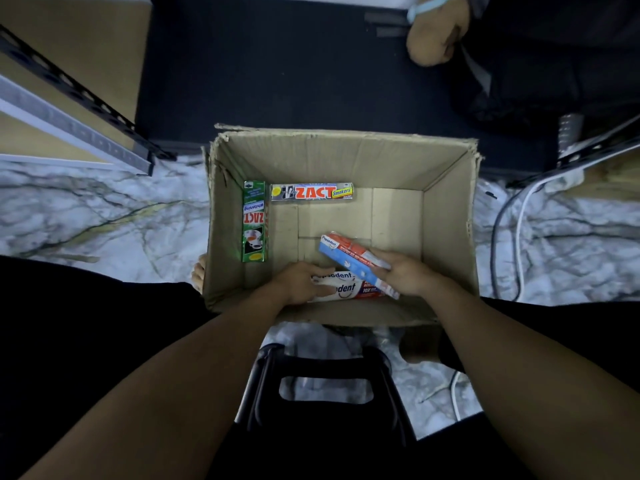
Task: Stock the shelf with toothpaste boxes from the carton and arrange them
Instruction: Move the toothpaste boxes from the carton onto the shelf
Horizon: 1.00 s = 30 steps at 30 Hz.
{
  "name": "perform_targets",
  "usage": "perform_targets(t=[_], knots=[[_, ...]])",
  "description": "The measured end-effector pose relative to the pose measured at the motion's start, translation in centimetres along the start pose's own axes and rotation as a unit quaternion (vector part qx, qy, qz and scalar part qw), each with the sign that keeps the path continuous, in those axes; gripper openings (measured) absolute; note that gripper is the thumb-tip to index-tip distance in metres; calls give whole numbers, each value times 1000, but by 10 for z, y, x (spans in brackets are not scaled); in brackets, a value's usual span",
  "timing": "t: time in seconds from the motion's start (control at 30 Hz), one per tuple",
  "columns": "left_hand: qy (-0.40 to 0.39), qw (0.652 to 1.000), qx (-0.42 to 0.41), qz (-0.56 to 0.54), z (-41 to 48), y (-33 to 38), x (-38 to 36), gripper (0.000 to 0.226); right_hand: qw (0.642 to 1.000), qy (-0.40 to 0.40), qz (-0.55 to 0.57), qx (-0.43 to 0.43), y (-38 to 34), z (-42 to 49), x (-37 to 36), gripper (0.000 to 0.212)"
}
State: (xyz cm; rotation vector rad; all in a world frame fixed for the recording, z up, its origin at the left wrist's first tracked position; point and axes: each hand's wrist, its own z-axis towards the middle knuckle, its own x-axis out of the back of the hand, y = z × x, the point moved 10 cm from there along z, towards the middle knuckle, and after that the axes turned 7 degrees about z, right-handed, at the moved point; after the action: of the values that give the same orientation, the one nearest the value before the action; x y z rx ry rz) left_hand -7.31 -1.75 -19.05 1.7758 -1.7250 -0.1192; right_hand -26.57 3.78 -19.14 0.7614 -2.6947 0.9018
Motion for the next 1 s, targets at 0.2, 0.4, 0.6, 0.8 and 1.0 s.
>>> perform_targets(t=[0.2, 0.4, 0.6, 0.8, 1.0], knots=[[61, 994, -28, 88, -28, 17, 26, 44, 999, 37, -3, 12, -19, -23, 1, 55], [138, 985, -38, 98, -70, 25, 62, 36, 993, 104, -35, 33, -40, -52, 21, 47], [247, 962, -77, 89, -130, 54, 104, 34, 979, 170, -8, 110, -82, -108, 66, 44], [356, 917, -152, 94, -208, 114, 164, 30, 942, 268, -16, 201, -143, -204, 126, 43], [430, 858, -253, 123, -305, 187, 217, 31, 890, 360, -11, 279, -191, -314, 182, 42]])
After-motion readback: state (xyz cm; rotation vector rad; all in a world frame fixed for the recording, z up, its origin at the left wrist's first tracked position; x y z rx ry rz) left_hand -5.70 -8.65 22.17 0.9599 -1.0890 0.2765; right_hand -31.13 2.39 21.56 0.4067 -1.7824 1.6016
